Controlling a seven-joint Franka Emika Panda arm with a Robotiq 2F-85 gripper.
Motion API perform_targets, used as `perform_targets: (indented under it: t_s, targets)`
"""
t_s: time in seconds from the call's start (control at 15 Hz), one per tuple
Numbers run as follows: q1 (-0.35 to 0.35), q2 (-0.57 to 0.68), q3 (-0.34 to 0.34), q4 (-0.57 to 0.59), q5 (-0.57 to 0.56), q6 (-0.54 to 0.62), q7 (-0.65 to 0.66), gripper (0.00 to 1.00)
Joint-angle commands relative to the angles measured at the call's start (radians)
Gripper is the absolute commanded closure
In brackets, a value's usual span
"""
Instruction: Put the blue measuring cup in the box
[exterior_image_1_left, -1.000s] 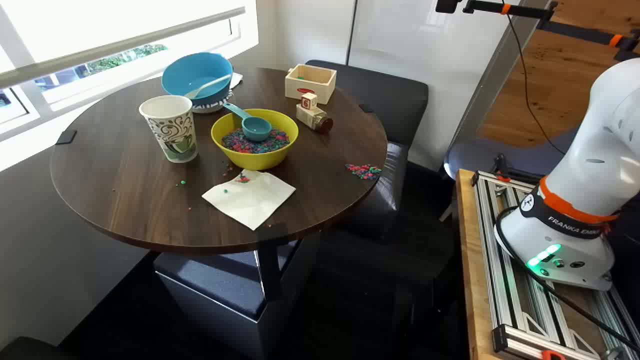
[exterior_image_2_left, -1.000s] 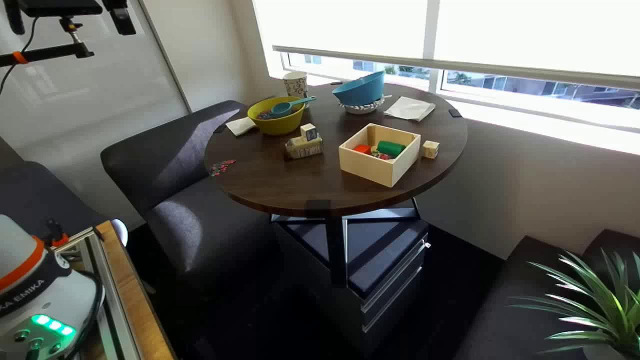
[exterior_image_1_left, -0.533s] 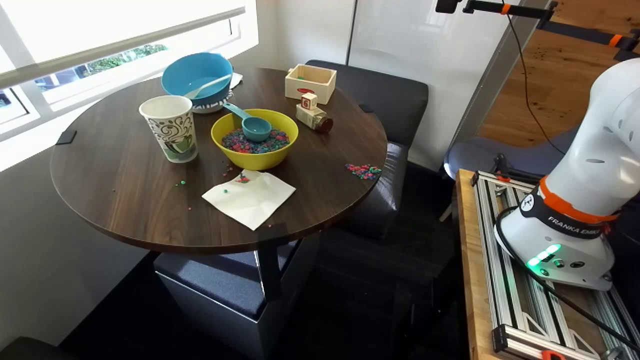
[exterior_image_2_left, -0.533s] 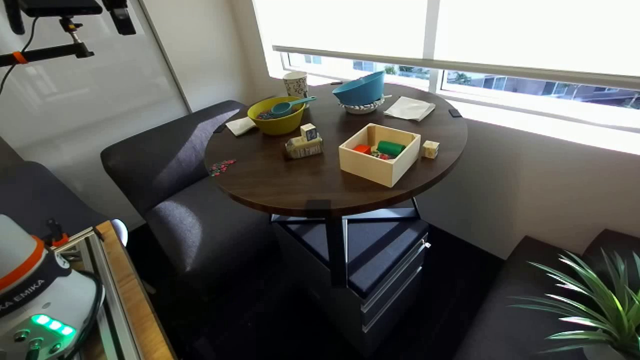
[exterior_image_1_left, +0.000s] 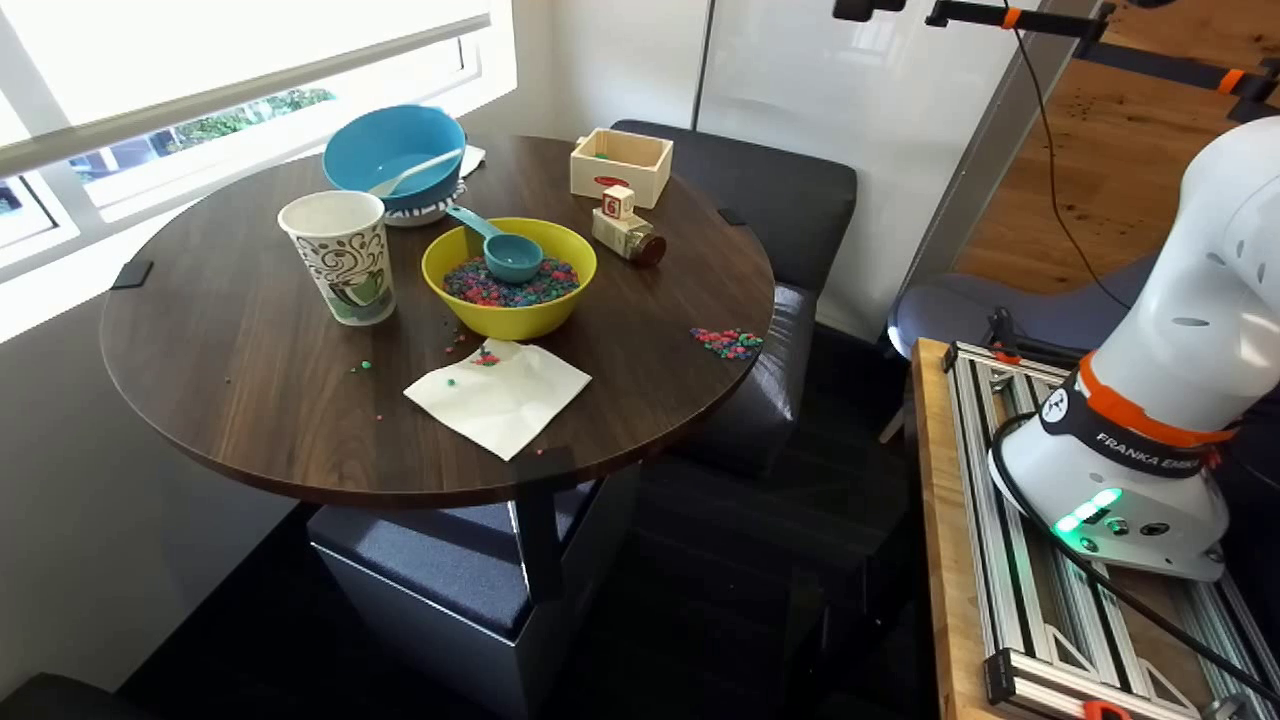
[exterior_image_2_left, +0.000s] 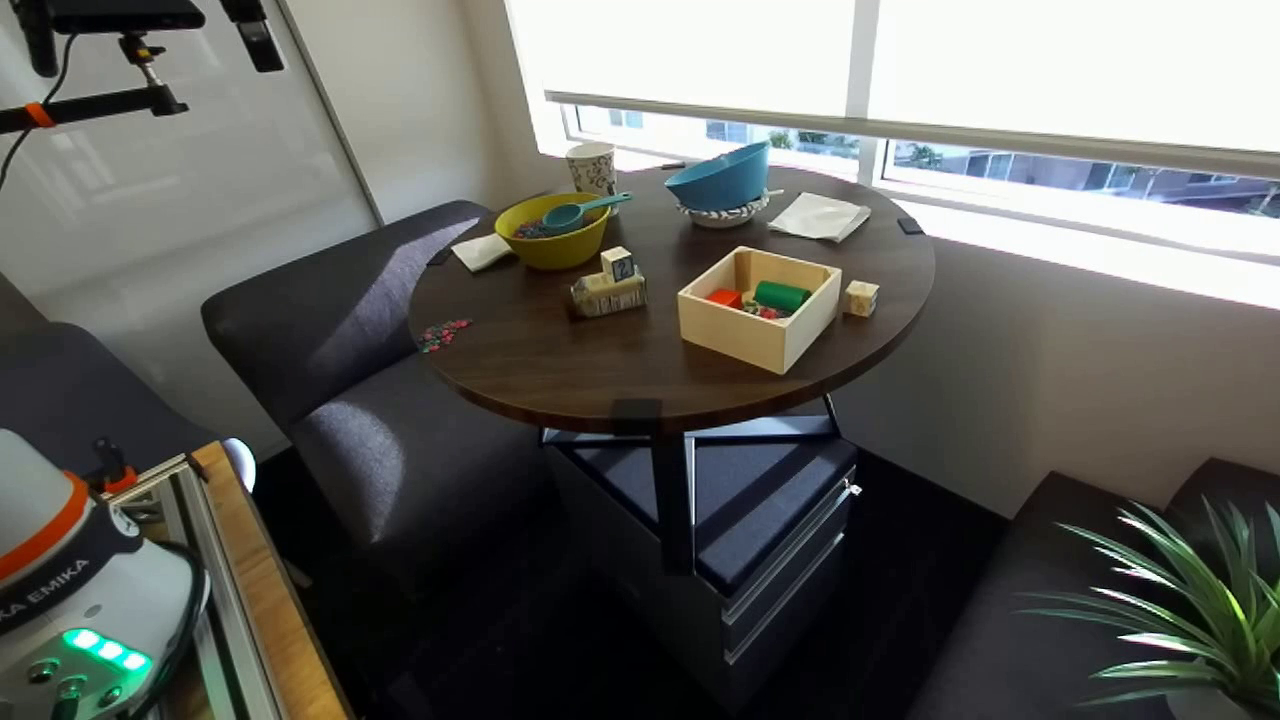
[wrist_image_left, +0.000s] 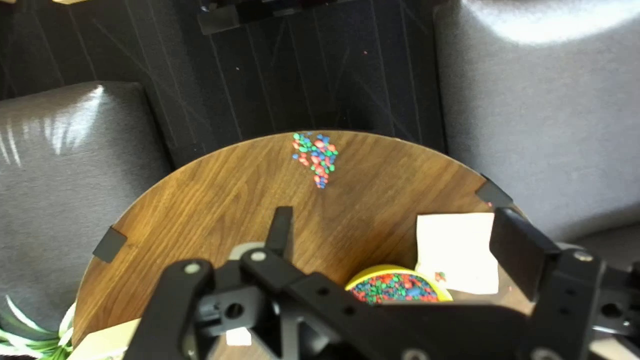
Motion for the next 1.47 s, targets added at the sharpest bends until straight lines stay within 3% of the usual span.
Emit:
perform_targets:
  t_s: [0.0,0.2,0.53,0.87,1.13,1.2,1.27,1.4]
  targets:
    - [-0.022,0.088,0.046,0.014,0.066,0.181,0.178,0.00]
    - [-0.042,0.151,0.081,0.023,0.034,0.364,0.332,0.00]
    - [-0.009,0.150,0.050,0.012,0.027,0.350,0.293,0.00]
    - [-0.037,0.257,0.100,0.025,-0.112,0.568,0.367,0.00]
    - [-0.031,0.384,0.100,0.089,-0.278,0.438,0.351,0.00]
    - [-0.019,0.409,0.086,0.104,-0.268,0.405,0.346,0.00]
    - [-0.004,0.349,0.072,0.050,-0.246,0.471,0.346,0.00]
    - [0.000,0.375,0.062,0.058,-0.248,0.469,0.345,0.00]
